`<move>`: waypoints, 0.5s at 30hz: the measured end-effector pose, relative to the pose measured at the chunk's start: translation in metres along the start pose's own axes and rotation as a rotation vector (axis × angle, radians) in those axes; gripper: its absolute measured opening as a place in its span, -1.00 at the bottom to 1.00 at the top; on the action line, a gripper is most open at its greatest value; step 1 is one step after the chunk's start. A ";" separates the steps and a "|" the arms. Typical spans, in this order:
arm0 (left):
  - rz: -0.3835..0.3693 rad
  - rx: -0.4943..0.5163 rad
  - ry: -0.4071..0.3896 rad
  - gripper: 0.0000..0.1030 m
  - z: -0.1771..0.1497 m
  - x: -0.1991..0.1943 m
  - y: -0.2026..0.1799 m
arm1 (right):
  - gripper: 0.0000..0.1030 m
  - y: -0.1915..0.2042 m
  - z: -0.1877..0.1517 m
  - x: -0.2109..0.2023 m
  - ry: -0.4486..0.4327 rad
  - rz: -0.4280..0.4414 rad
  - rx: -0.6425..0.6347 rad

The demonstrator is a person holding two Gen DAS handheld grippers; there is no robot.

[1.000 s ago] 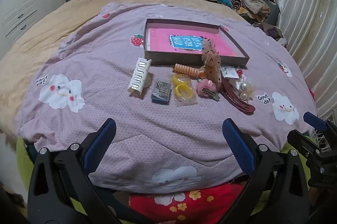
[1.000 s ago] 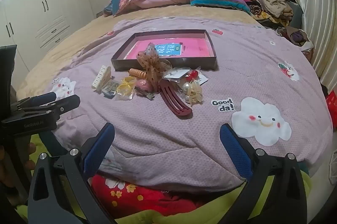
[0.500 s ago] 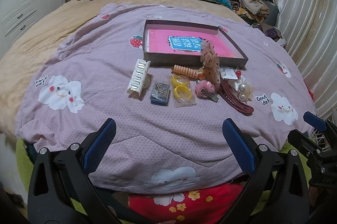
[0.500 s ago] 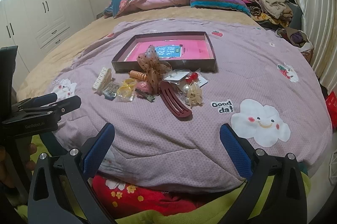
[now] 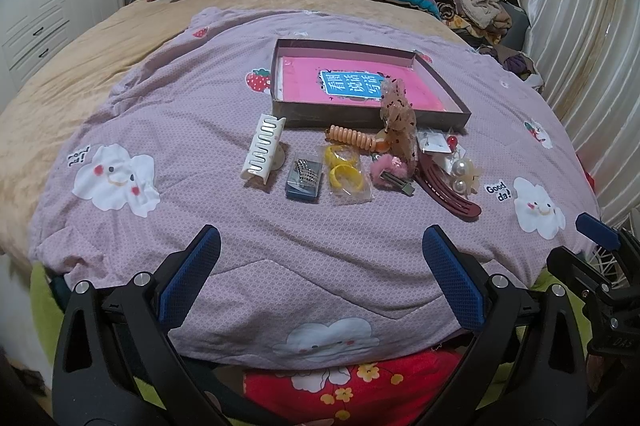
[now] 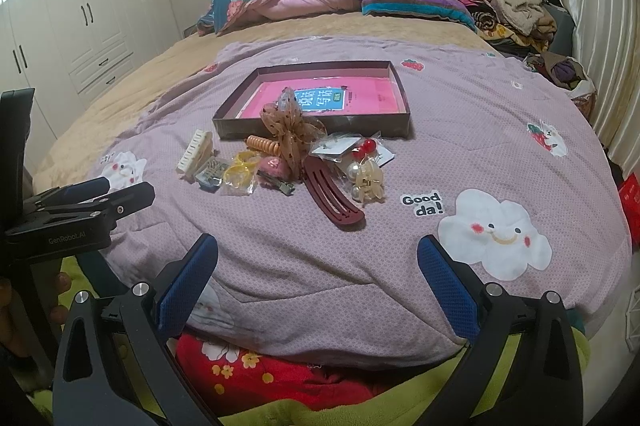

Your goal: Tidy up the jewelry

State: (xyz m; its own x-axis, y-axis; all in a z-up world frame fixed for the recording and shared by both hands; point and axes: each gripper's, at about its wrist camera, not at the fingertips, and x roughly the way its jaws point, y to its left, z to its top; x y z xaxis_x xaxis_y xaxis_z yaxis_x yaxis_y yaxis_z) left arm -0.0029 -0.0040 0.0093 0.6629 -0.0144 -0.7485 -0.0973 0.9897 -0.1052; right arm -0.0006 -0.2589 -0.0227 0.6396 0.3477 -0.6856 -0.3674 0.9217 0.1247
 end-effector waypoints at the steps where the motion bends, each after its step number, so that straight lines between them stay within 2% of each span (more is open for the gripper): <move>1: 0.000 0.000 -0.001 0.84 0.000 -0.001 -0.001 | 0.92 0.000 0.000 0.000 0.000 0.001 0.000; 15: -0.001 0.001 0.000 0.84 0.002 0.000 -0.001 | 0.92 -0.001 0.002 0.000 0.000 0.002 0.002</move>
State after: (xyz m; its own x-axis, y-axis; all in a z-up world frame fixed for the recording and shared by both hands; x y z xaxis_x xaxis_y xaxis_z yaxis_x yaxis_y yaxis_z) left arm -0.0017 -0.0047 0.0108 0.6628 -0.0156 -0.7486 -0.0960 0.9898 -0.1056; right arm 0.0005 -0.2592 -0.0213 0.6390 0.3498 -0.6851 -0.3673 0.9213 0.1278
